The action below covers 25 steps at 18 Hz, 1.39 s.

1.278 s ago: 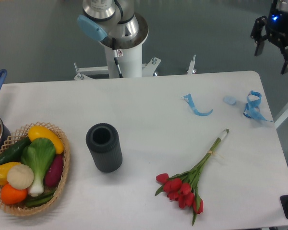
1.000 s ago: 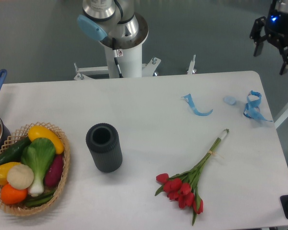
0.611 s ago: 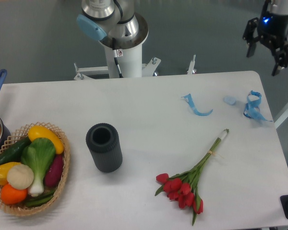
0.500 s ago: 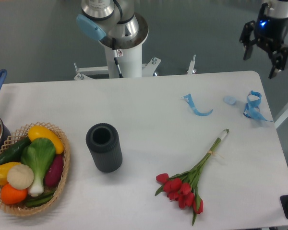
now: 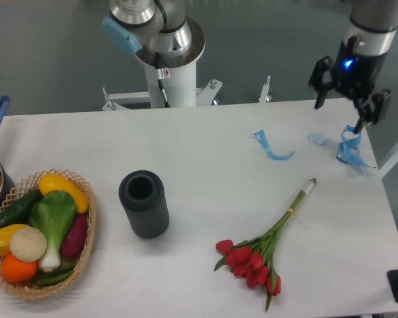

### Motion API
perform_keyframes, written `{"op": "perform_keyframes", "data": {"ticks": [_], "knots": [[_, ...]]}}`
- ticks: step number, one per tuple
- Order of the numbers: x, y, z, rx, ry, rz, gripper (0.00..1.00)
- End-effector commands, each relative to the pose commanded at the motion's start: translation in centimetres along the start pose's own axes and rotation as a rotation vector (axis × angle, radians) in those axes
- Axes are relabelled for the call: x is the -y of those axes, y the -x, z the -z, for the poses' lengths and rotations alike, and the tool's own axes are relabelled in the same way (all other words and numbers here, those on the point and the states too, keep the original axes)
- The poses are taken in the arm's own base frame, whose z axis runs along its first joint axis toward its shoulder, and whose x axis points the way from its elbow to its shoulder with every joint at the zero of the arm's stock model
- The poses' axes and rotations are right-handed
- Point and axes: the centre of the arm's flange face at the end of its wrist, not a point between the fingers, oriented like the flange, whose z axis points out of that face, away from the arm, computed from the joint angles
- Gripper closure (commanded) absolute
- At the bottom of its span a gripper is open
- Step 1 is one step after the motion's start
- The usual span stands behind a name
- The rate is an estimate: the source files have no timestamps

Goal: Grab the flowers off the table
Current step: 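Lower the open gripper over the red tulip stems near the tie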

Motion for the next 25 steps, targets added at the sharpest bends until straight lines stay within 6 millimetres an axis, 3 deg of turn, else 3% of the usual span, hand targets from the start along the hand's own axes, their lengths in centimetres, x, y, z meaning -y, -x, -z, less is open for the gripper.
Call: {"op": "perform_keyframes", "data": {"ticks": [2,6,14,25], "knots": [[1.6,0.9,-3.0,-0.01,-0.03,0.03,0.0],[3.1,1.8,-6.5,0.001,-0.054,0.115,0.0],[2.0,2.6,-13.7,-0.04,-0.052,0.122,0.0],[0.8,3.2,-20.7,-0.066,-0.049,0.153,0.0]]}}
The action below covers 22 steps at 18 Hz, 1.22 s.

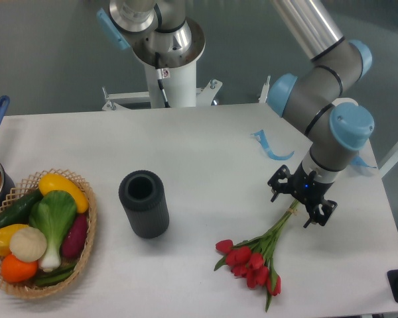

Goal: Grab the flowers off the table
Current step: 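Lower the open gripper over the red tulip stems near the tie, then close the gripper on the tulip stems and lift the bundle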

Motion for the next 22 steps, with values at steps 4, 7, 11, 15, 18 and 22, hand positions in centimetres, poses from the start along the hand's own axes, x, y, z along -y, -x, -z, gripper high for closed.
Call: {"op": "perform_keyframes", "data": {"ticks": [4,7,11,15,18,22], "knots": [[0.1,-1.0,-1.4,-0.002,0.003,-0.012,0.0],[0.3,-1.1,-2.0,0.006,0.002,-0.017,0.0],[1.1,-1.3,-3.1,0.032,-0.001,-0.039,0.22],[0.9,-1.3,-3.1,0.04,0.035,-0.033,0.49],[1.1,-1.2,-3.0,0.043,0.033,-0.01,0.63],[1.2,-1.0,-2.7,0.049,0.032,0.002,0.8]]}}
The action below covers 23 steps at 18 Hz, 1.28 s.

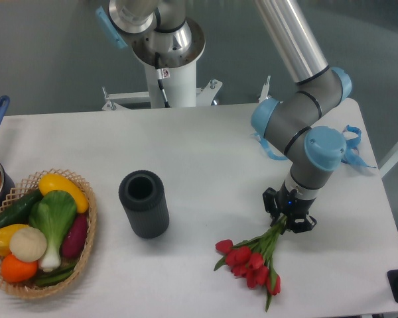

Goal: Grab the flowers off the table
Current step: 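Close the gripper on the tulip stems and lift the bundle, then raise the held tulip bundle higher above the table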

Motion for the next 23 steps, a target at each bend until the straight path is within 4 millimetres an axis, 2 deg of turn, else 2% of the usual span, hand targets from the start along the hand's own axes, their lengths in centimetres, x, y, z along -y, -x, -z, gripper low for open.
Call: {"op": "perform_keyframes", "data": {"ticks": [2,4,8,11,13,17,19,23], "knots": [[0.1,0.1,0.3,0.004,-0.001,0.013,0.87],[0.0,0.2,0.7,0.011,-0.003,0.024,0.87],[0.7,0.5,4.0,0.058,-0.021,0.015,0.87],[2.1,-0.3,9.1,0.115,-0.102,0.036,0.85],[3.7,-1.5,12.7,0.122,-0.246,0.108,0.85],[5.7,-2.7,19.3,0.119,-0.508,0.169,0.85],[6.2,-3.3,21.9,0.101,-0.611,0.216,0.85],[7.6,-5.7,26.9,0.081,-0.78,0.192,0.85]]}}
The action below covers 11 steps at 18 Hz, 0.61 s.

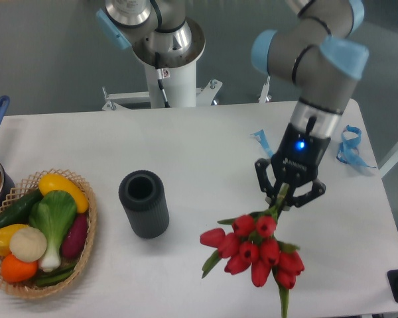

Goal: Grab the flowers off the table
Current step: 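Raise the held tulip bundle higher above the table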

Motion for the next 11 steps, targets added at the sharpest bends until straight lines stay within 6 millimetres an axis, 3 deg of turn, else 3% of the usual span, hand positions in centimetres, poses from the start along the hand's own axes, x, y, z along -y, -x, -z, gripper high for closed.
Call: {"op": "perform_keyframes", "data": {"ticks": [3,11], "knots": [[-0.4,-0.9,0.8,-0.011,-0.03,0.007,0.86],[-1.0,-0.4,2.7,-0.005,-0.081,0.022,0.86]]}}
